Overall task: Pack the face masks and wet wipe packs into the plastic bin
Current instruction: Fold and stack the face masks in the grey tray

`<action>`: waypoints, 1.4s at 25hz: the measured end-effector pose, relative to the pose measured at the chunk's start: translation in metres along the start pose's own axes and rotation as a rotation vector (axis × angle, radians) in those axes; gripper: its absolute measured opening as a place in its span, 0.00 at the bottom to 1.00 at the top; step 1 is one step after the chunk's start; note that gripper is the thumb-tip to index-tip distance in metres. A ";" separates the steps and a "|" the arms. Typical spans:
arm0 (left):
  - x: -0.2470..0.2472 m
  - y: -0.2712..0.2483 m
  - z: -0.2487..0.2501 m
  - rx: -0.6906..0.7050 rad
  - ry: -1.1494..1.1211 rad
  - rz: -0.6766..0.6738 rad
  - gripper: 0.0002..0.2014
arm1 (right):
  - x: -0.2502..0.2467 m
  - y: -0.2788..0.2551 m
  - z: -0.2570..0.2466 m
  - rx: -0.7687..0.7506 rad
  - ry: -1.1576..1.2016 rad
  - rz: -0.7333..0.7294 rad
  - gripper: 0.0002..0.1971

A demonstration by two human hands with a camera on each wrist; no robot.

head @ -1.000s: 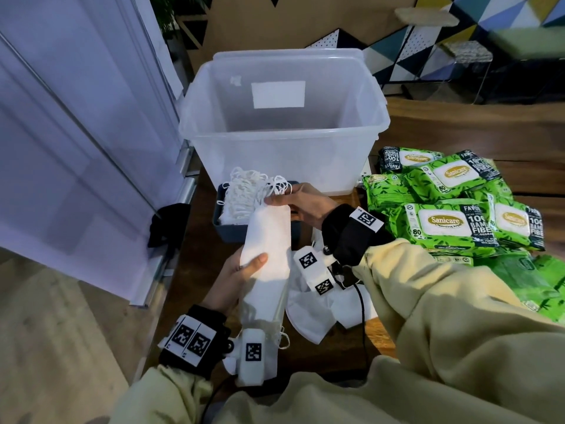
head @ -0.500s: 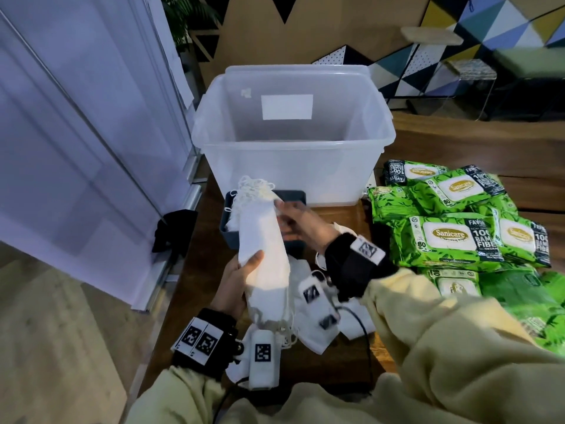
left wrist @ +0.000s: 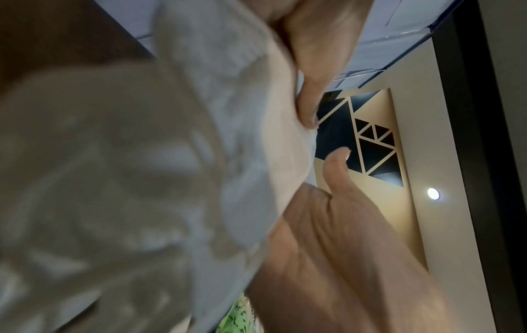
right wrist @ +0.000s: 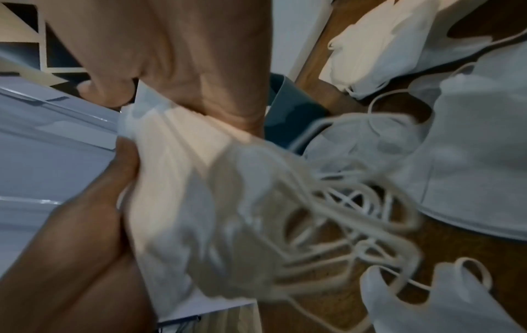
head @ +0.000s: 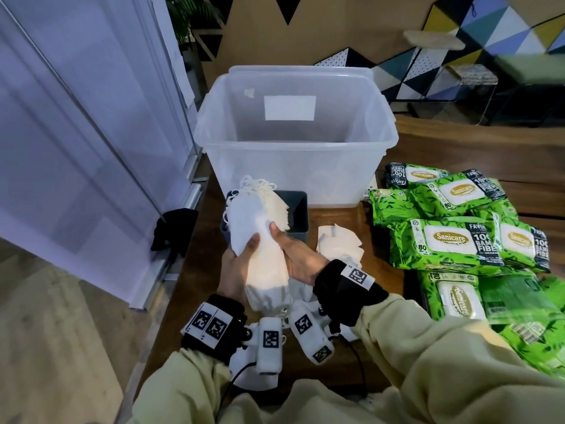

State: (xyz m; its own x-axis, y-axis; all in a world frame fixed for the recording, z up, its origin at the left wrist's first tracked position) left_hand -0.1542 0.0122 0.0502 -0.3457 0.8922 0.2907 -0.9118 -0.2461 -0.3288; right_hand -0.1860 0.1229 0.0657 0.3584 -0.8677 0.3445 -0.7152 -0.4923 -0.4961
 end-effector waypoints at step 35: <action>-0.016 0.011 0.019 0.199 -0.035 0.206 0.19 | 0.008 -0.017 0.030 -0.194 -0.867 -0.097 0.41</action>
State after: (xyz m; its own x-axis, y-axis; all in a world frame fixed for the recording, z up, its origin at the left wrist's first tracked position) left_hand -0.1627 -0.0118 0.0596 -0.5326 0.8028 0.2680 -0.8458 -0.4936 -0.2023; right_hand -0.1529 0.1220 0.0531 0.6939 -0.6087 -0.3847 -0.7191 -0.6140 -0.3255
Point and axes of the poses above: each hand's wrist, its own y-axis towards the middle knuckle, its own x-axis out of the palm, z = x × y, the point moved 2 cm from there along y, towards the middle knuckle, and after that the axes turned 3 degrees about x, right-handed, at the moved point
